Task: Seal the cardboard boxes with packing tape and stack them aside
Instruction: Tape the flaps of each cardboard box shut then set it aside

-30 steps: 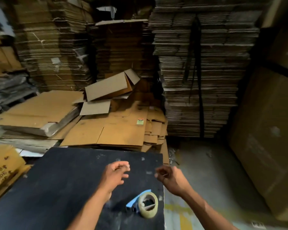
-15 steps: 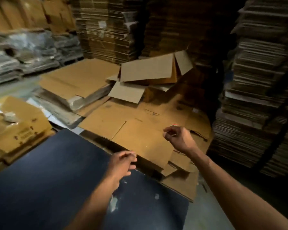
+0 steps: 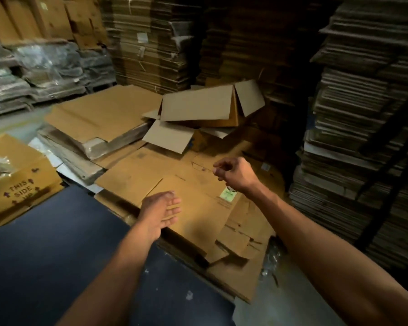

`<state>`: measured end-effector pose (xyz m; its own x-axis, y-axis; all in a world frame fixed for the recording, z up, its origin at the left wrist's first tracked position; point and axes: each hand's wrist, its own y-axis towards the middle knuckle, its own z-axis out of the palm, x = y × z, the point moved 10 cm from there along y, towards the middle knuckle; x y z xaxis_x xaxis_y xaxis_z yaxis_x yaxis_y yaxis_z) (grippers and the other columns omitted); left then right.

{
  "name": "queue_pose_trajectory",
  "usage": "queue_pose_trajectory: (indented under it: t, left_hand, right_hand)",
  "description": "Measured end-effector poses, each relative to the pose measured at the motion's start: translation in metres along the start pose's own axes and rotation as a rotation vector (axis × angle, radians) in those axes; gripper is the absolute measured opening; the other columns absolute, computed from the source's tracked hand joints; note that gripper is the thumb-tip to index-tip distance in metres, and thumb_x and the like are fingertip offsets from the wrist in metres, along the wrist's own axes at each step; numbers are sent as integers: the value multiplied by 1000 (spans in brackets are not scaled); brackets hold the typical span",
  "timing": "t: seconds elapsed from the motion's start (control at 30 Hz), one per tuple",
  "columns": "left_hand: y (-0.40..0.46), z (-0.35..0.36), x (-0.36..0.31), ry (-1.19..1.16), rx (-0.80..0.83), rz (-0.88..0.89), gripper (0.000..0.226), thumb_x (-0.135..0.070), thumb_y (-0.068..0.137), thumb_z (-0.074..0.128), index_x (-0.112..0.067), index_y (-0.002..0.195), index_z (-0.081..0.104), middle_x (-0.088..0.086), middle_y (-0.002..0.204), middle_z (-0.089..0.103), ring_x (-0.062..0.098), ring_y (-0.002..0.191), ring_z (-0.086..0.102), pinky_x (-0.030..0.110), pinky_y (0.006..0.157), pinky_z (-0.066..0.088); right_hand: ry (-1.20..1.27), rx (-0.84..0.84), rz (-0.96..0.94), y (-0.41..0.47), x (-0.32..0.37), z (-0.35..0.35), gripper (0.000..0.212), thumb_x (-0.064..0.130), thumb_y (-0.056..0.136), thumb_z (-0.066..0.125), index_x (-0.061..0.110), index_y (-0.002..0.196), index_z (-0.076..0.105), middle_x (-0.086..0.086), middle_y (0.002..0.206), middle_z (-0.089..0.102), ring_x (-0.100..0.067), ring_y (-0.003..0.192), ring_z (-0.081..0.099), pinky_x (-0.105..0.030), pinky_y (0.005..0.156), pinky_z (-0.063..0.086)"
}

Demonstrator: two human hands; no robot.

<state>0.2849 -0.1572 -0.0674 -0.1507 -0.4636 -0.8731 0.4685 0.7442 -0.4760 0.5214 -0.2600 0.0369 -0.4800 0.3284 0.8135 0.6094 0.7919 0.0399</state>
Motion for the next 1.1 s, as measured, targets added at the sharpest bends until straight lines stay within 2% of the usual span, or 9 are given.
queue_pose_trajectory:
  t: [0.23, 0.33, 0.43, 0.57, 0.63, 0.73, 0.8, 1.0, 1.1]
  left_hand:
    - [138, 73, -62, -67, -40, -33, 15, -26, 98, 68, -18, 109, 75, 0, 94, 81, 23, 91, 75, 40, 83, 58]
    - [240, 98, -101, -150, -114, -14, 17, -24, 100, 65, -15, 110, 74, 2, 91, 81, 24, 88, 75, 36, 76, 58]
    - [339, 123, -99, -241, -175, -104, 20, -18, 102, 61, -11, 116, 73, 6, 102, 78, 24, 89, 72, 35, 71, 54]
    - [440, 148, -85, -509, -226, -157, 34, -21, 96, 67, -7, 127, 67, 10, 112, 70, 23, 88, 65, 44, 91, 53]
    - [474, 150, -77, -681, -278, -169, 54, -32, 91, 71, -13, 139, 55, 11, 133, 57, 29, 116, 59, 49, 89, 53]
    - [516, 144, -69, -817, -339, -200, 68, -42, 83, 72, -20, 144, 48, 13, 144, 45, 35, 129, 47, 47, 68, 50]
    - [532, 141, -68, -828, -352, -214, 64, -41, 87, 72, -22, 143, 48, 13, 142, 46, 33, 127, 49, 46, 68, 49]
    - [552, 131, -65, -673, -386, -231, 49, -22, 106, 53, -7, 152, 46, 13, 157, 47, 27, 144, 47, 32, 107, 46]
    - [533, 118, -88, -637, -455, -174, 36, -15, 103, 62, -5, 137, 60, 13, 132, 68, 21, 115, 69, 24, 70, 49]
  right_hand:
    - [315, -105, 97, 158, -61, -21, 12, 16, 99, 67, 22, 94, 76, -5, 93, 77, -18, 78, 73, -30, 63, 57]
    - [497, -79, 174, 261, -91, -10, 9, 17, 97, 69, 22, 104, 74, -12, 101, 74, -26, 87, 71, -36, 71, 58]
    - [626, -108, 258, 334, -134, -2, 27, 21, 96, 72, 21, 122, 66, -8, 106, 71, -27, 97, 69, -37, 72, 55]
    - [683, -100, 319, 406, -169, 2, 64, 36, 91, 77, 21, 146, 48, -6, 122, 70, -25, 105, 71, -35, 69, 58]
    - [750, -100, 342, 434, -181, 2, 70, 45, 87, 79, 21, 145, 48, -4, 126, 68, -24, 107, 72, -38, 74, 60]
    - [823, -157, 406, 456, -196, -4, 60, 49, 87, 78, 21, 135, 53, -3, 125, 65, -23, 106, 72, -46, 85, 63]
    - [777, -191, 398, 461, -200, -9, 52, 46, 89, 76, 22, 129, 55, -3, 122, 65, -24, 104, 71, -45, 84, 61]
    - [628, -77, 271, 468, -177, -1, 23, 34, 98, 68, 14, 108, 70, -6, 100, 79, -18, 85, 74, -33, 68, 57]
    - [513, -80, 143, 460, -145, -9, 26, 36, 100, 66, 11, 102, 71, 0, 90, 79, -18, 85, 75, -35, 73, 58]
